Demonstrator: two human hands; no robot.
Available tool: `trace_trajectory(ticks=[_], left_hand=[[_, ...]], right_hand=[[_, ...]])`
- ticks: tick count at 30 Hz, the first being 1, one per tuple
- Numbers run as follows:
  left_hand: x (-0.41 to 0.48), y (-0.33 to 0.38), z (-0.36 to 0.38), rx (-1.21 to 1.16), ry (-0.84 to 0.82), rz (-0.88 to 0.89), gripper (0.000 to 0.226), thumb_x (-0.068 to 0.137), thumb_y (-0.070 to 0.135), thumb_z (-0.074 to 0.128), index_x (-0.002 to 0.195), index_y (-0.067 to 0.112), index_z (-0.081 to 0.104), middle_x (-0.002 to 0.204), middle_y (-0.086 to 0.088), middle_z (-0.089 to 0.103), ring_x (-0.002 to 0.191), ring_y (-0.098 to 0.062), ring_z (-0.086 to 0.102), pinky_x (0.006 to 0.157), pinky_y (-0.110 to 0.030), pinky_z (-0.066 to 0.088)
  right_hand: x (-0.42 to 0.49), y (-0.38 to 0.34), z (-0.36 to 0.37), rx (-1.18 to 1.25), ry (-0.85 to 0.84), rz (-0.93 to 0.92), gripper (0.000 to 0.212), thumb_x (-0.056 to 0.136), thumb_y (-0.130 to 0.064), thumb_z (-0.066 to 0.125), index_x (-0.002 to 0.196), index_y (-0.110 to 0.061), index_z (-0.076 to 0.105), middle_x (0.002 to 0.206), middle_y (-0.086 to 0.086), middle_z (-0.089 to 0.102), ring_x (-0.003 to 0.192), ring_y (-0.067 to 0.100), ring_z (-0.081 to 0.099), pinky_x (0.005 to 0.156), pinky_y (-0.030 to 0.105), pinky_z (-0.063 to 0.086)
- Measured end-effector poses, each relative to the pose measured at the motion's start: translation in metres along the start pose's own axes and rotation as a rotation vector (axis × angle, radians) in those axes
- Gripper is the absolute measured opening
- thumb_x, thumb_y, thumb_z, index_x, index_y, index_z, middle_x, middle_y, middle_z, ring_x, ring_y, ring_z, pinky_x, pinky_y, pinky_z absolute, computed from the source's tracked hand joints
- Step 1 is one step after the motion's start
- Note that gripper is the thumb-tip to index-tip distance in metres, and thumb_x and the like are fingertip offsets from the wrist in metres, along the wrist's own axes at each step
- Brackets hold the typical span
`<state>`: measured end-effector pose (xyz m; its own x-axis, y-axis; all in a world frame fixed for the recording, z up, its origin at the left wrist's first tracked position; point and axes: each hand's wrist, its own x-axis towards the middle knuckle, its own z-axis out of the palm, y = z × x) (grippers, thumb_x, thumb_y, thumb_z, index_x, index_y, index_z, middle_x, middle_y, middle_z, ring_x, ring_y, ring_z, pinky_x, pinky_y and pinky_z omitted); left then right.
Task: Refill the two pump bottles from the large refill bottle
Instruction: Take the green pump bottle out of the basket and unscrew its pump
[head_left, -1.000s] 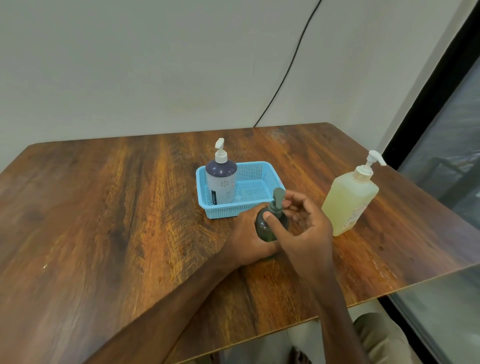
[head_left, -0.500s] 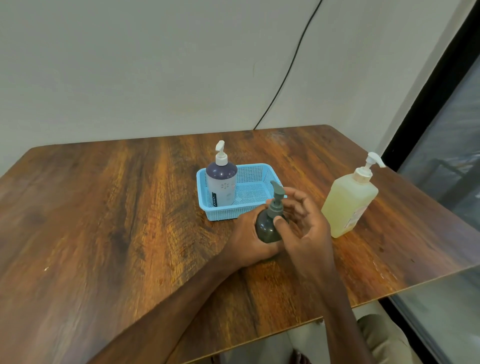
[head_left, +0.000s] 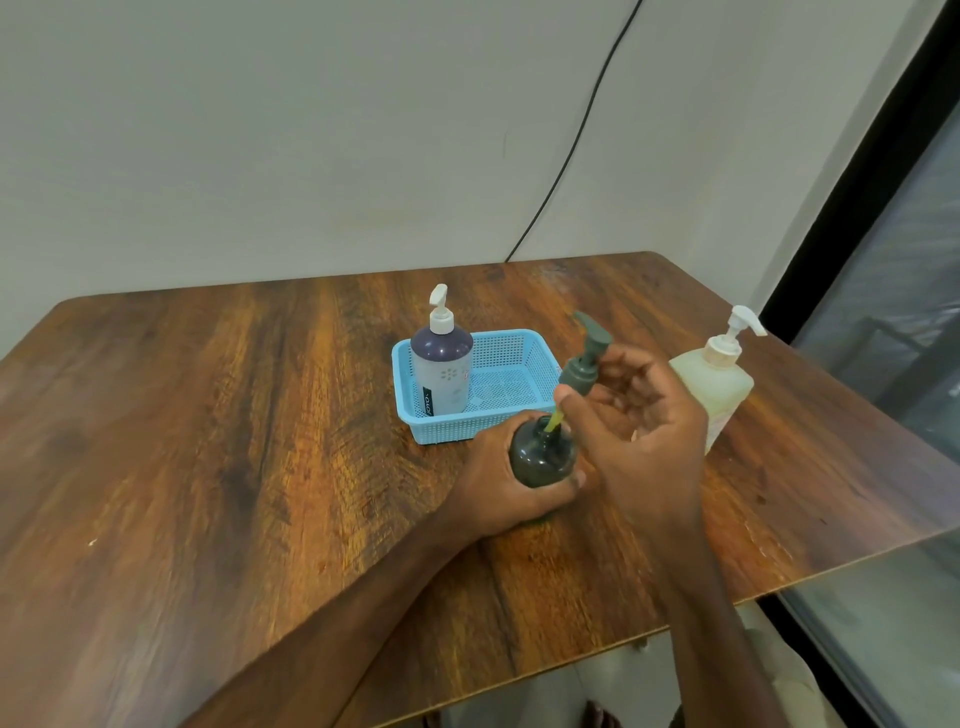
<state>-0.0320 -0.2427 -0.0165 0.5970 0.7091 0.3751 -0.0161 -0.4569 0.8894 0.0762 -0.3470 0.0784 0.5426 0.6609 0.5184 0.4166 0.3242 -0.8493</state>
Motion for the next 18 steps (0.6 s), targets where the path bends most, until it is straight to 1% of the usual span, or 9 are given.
trace_trajectory(ticks=[3,7,11,13,15,17,18], left_hand=[[0.000,0.002,0.000,0.019,-0.007,-0.003,0.041,0.080,0.024,0.093,0.115,0.021,0.071,0.106,0.005,0.077,0.102,-0.018,0.074,0.094,-0.040,0.061],[0.000,0.003,-0.001,0.037,0.000,0.009,0.041,0.079,0.024,0.094,0.113,0.022,0.071,0.103,0.005,0.077,0.100,-0.020,0.074,0.093,-0.039,0.061],[0.000,0.004,-0.002,0.053,-0.014,-0.007,0.043,0.079,0.029,0.094,0.116,0.023,0.071,0.106,0.008,0.076,0.105,-0.018,0.072,0.094,-0.036,0.061],[0.000,0.004,-0.002,0.060,-0.020,-0.009,0.044,0.079,0.029,0.094,0.116,0.023,0.071,0.107,0.010,0.075,0.106,-0.016,0.071,0.094,-0.032,0.060],[-0.001,0.005,-0.002,0.067,-0.015,-0.006,0.044,0.079,0.028,0.094,0.116,0.023,0.071,0.106,0.011,0.075,0.105,-0.012,0.071,0.092,-0.025,0.059],[-0.002,0.006,-0.003,0.078,-0.009,-0.008,0.045,0.078,0.029,0.094,0.116,0.024,0.070,0.106,0.014,0.074,0.105,-0.007,0.070,0.090,-0.017,0.056],[-0.003,0.007,-0.003,0.084,-0.008,-0.009,0.046,0.078,0.031,0.094,0.117,0.025,0.070,0.107,0.015,0.074,0.105,-0.005,0.069,0.090,-0.015,0.055]], right_hand=[[0.013,-0.017,-0.006,-0.029,0.036,-0.051,0.039,0.082,-0.016,0.085,0.118,-0.014,0.067,0.110,-0.004,0.075,0.101,0.016,0.071,0.087,0.040,0.060],[0.029,-0.036,-0.015,-0.032,0.071,-0.107,0.038,0.083,-0.016,0.085,0.117,-0.013,0.068,0.107,-0.003,0.076,0.098,0.016,0.073,0.085,0.036,0.060],[0.048,-0.056,-0.027,-0.041,0.116,-0.150,0.038,0.084,-0.017,0.083,0.118,-0.013,0.067,0.105,-0.006,0.075,0.096,0.012,0.073,0.081,0.026,0.058],[0.058,-0.060,-0.033,-0.077,0.140,-0.144,0.040,0.085,-0.020,0.082,0.121,-0.012,0.067,0.106,-0.006,0.074,0.096,0.011,0.072,0.080,0.022,0.058],[0.064,-0.057,-0.039,-0.158,0.135,-0.112,0.038,0.087,-0.026,0.080,0.122,-0.018,0.068,0.104,-0.009,0.074,0.095,0.007,0.071,0.079,0.019,0.057],[0.065,-0.046,-0.042,-0.267,0.072,-0.042,0.034,0.089,-0.028,0.078,0.121,-0.025,0.068,0.100,-0.016,0.072,0.090,0.000,0.068,0.076,0.015,0.056],[0.063,-0.036,-0.042,-0.337,0.031,0.004,0.032,0.090,-0.028,0.076,0.122,-0.027,0.068,0.098,-0.018,0.070,0.087,-0.002,0.067,0.073,0.012,0.054]])
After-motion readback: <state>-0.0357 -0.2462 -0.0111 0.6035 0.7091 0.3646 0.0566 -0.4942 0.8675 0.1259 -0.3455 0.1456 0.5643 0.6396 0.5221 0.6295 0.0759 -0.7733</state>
